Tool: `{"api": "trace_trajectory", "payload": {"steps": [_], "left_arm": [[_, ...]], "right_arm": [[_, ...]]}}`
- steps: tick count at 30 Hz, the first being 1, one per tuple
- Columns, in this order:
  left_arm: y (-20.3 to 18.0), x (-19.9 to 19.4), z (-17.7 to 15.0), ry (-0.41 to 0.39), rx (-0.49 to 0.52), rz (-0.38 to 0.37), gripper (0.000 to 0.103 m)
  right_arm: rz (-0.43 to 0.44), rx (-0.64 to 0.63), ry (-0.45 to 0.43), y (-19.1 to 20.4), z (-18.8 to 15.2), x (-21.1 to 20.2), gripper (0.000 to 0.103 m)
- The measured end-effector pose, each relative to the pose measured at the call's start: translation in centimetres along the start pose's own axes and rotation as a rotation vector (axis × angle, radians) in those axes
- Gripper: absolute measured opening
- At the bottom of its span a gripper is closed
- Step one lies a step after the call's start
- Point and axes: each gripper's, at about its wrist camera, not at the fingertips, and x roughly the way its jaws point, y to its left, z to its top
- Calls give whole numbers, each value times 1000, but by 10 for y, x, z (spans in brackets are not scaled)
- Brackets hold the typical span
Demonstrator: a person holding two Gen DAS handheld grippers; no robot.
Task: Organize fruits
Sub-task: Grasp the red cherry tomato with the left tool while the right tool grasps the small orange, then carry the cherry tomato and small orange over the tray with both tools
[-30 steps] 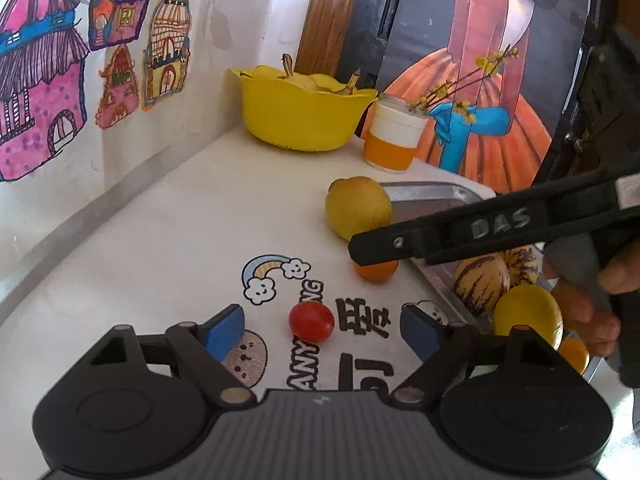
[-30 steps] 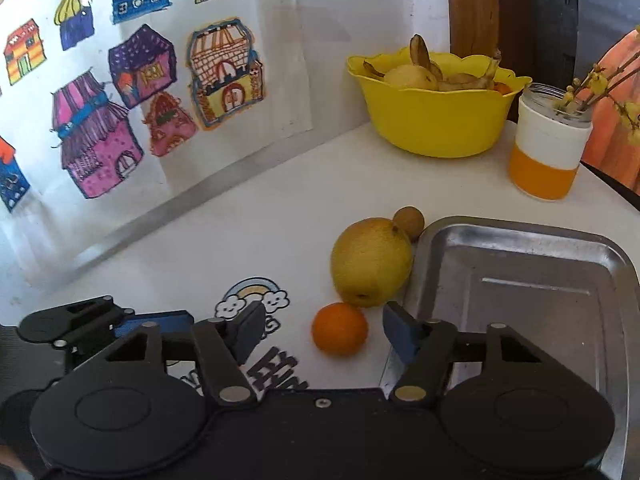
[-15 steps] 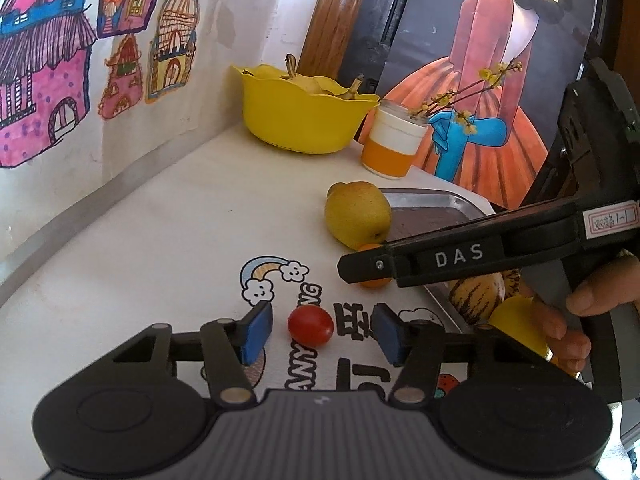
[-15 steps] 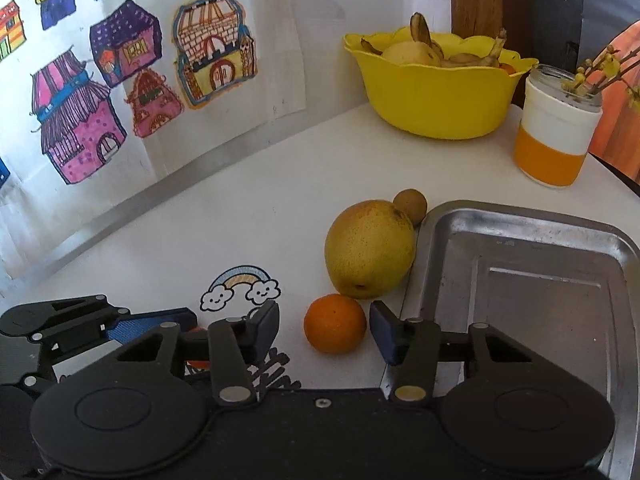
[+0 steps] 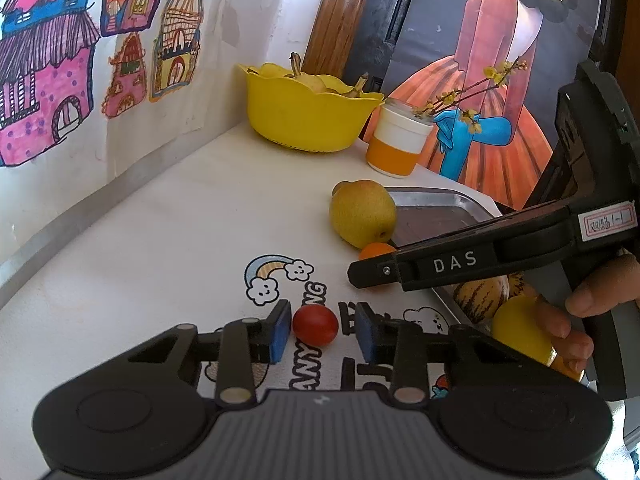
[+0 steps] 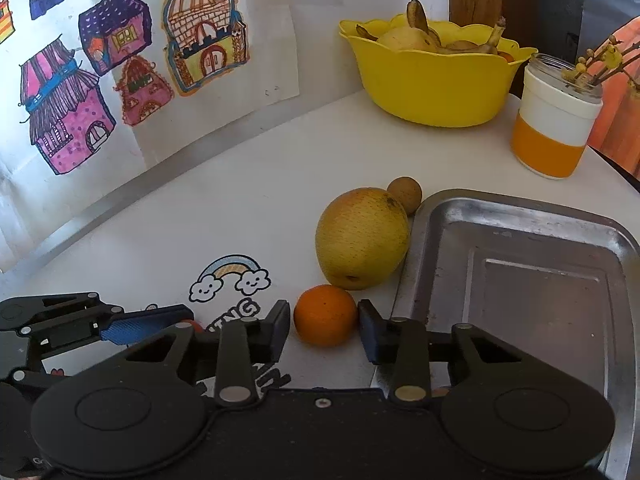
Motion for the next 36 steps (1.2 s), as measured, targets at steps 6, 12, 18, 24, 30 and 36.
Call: {"api": "trace_trajectory", "payload": {"steps": [6, 12, 18, 24, 30, 36], "left_arm": [[2, 0, 0, 0, -10, 5, 32], [0, 0, -1, 7, -5, -7, 26], [-1, -3, -3, 8, 0, -1, 26], [-5, -8, -4, 13, 7, 17, 25], [-9, -17, 1, 4, -25, 10, 25], [-31, -20, 10, -12, -35, -26, 25]], "right_arm": [[-2, -5, -2, 0, -1, 0, 36], [4, -10, -5, 1, -3, -1, 36], [17, -24, -12, 6, -11, -8, 36], [53, -18, -37, 8, -19, -25, 36], [57, -15, -106, 2, -26, -59, 36], [16, 18, -185, -23, -36, -99, 36]]}}
